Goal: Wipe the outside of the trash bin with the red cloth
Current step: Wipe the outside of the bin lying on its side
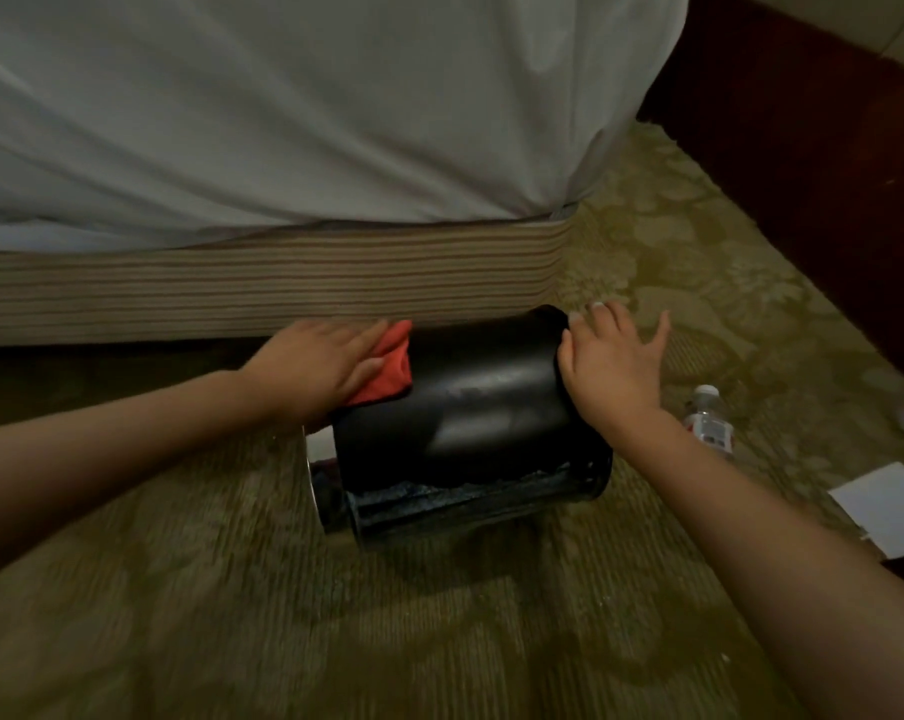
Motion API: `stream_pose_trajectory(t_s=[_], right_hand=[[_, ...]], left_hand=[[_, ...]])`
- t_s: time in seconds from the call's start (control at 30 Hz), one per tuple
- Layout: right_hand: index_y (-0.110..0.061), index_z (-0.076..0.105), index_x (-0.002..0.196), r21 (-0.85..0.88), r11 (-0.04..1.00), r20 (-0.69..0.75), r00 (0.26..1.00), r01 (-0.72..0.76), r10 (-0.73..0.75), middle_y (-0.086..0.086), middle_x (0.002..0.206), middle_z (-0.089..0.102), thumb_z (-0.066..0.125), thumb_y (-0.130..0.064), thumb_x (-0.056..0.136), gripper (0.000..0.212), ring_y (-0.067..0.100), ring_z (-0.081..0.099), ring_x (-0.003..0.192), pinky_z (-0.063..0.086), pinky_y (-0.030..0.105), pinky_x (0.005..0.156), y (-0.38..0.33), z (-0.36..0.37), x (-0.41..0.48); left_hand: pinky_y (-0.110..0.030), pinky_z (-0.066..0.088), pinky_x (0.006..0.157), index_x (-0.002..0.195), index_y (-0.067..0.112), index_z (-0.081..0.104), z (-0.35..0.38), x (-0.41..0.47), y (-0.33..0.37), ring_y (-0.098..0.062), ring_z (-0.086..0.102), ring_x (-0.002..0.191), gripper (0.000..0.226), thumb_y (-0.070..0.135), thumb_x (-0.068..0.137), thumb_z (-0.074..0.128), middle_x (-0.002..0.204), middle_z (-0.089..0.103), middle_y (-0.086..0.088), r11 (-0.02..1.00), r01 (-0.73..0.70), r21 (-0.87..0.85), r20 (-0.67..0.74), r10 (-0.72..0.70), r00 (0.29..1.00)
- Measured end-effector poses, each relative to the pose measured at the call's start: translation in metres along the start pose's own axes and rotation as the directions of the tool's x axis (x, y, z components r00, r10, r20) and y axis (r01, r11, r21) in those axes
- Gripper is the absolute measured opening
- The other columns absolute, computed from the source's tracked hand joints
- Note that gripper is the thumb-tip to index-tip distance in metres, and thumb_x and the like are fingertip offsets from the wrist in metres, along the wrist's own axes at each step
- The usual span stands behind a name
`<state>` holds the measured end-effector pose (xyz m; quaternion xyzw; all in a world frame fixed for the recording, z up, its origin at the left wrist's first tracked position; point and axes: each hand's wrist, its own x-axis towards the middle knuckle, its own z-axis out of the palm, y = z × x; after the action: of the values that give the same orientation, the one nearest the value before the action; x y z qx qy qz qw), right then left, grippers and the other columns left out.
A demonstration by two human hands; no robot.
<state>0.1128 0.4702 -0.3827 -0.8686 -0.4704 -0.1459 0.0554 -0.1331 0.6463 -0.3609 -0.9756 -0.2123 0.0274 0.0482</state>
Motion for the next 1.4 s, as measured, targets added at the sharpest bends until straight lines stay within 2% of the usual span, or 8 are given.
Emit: stream_pose_trajectory(t_s=[0.23, 0.5, 0.6, 0.67, 0.8, 0.97, 1.2, 1.4], right_hand=[[-0.01, 0.052, 0.129, 0.032, 0.999, 0.008, 1.0, 0.01, -0.01, 0.005, 0.134, 0.05, 0.037, -0.025, 0.096, 0.039, 0.021, 0.033, 0.132, 0.004, 0.06, 0.109, -0.001, -0.001, -0.005], [-0.009, 0.061, 0.115, 0.014, 1.0, -0.032, 0.999, -0.021, 0.022, 0.009, 0.119, 0.058, 0.036, -0.034, 0.098, 0.039, 0.026, 0.043, 0.122, 0.008, 0.06, 0.108, -0.004, 0.004, 0.007], [-0.009, 0.06, 0.115, -0.049, 0.999, 0.018, 1.0, -0.023, 0.024, 0.011, 0.118, 0.059, 0.033, -0.04, 0.098, 0.045, 0.028, 0.044, 0.12, 0.009, 0.062, 0.108, -0.006, 0.0, 0.011], [-0.008, 0.059, 0.117, -0.106, 0.994, 0.068, 0.997, -0.015, 0.022, 0.013, 0.119, 0.059, 0.032, -0.042, 0.098, 0.047, 0.029, 0.044, 0.12, 0.009, 0.063, 0.107, -0.009, -0.005, 0.013], [-0.012, 0.047, 0.13, -0.145, 0.989, 0.119, 0.992, -0.016, 0.033, 0.015, 0.13, 0.05, 0.032, -0.044, 0.098, 0.049, 0.03, 0.039, 0.124, 0.01, 0.064, 0.108, -0.017, -0.023, 0.013], [-0.022, 0.049, 0.13, 0.141, 0.959, -0.069, 0.969, 0.245, -0.237, 0.005, 0.122, 0.056, 0.043, -0.044, 0.092, 0.045, 0.026, 0.05, 0.115, 0.016, 0.054, 0.107, -0.077, -0.056, -0.007], [-0.031, 0.043, 0.133, 0.244, 0.923, 0.302, 0.882, 0.296, -0.362, -0.002, 0.132, 0.046, 0.045, -0.053, 0.089, 0.048, 0.022, 0.04, 0.126, 0.013, 0.059, 0.107, -0.079, -0.059, -0.026], [-0.033, 0.035, 0.14, 0.17, 0.909, 0.281, 0.865, 0.381, -0.416, -0.001, 0.141, 0.042, 0.038, -0.054, 0.092, 0.053, 0.022, 0.034, 0.131, 0.004, 0.062, 0.108, -0.069, -0.052, -0.036]], left_hand=[[-0.032, 0.024, 0.104, 0.149, 0.023, 0.012, 0.0, -0.003, 0.044, -0.017, 0.034, 0.135, 0.062, 0.049, 0.094, 0.0, 0.155, 0.021, 0.002, 0.996, 0.005, 0.087, -0.103, 0.004, 0.995], [-0.031, 0.03, 0.107, 0.142, 0.026, 0.036, -0.017, 0.021, 0.077, -0.019, 0.042, 0.13, 0.049, 0.041, 0.098, 0.02, 0.148, 0.037, 0.003, 0.948, -0.312, 0.057, -0.16, 0.317, 0.935], [-0.025, 0.037, 0.086, 0.103, 0.015, 0.062, -0.035, 0.018, 0.053, -0.025, 0.059, 0.102, 0.03, 0.029, 0.099, 0.036, 0.104, 0.065, -0.007, 0.896, -0.153, -0.417, -0.262, 0.043, 0.964], [-0.022, 0.032, 0.071, 0.083, 0.013, 0.057, -0.044, 0.013, 0.038, -0.024, 0.059, 0.083, 0.026, 0.022, 0.099, 0.038, 0.08, 0.058, -0.004, 0.772, -0.017, -0.635, -0.314, -0.238, 0.919], [-0.023, 0.027, 0.065, 0.073, 0.016, 0.046, -0.051, 0.003, 0.03, -0.018, 0.05, 0.076, 0.029, 0.021, 0.1, 0.037, 0.073, 0.052, 0.0, 0.732, 0.135, -0.668, -0.242, -0.385, 0.891], [-0.018, 0.031, 0.066, 0.083, 0.007, 0.06, -0.057, 0.009, 0.038, -0.01, 0.05, 0.08, 0.027, 0.019, 0.098, 0.042, 0.084, 0.056, -0.003, 0.52, 0.152, -0.841, -0.16, -0.507, 0.847], [-0.017, 0.039, 0.077, 0.101, 0.01, 0.067, -0.059, -0.032, 0.037, -0.008, 0.057, 0.088, 0.019, 0.019, 0.093, 0.052, 0.089, 0.061, 0.008, 0.717, 0.026, -0.697, -0.212, -0.24, 0.947], [-0.012, 0.035, 0.067, 0.107, -0.003, 0.065, -0.072, -0.04, 0.025, -0.013, 0.053, 0.093, 0.026, 0.011, 0.096, 0.046, 0.097, 0.061, -0.005, 0.41, 0.167, -0.897, -0.18, -0.683, 0.708]])
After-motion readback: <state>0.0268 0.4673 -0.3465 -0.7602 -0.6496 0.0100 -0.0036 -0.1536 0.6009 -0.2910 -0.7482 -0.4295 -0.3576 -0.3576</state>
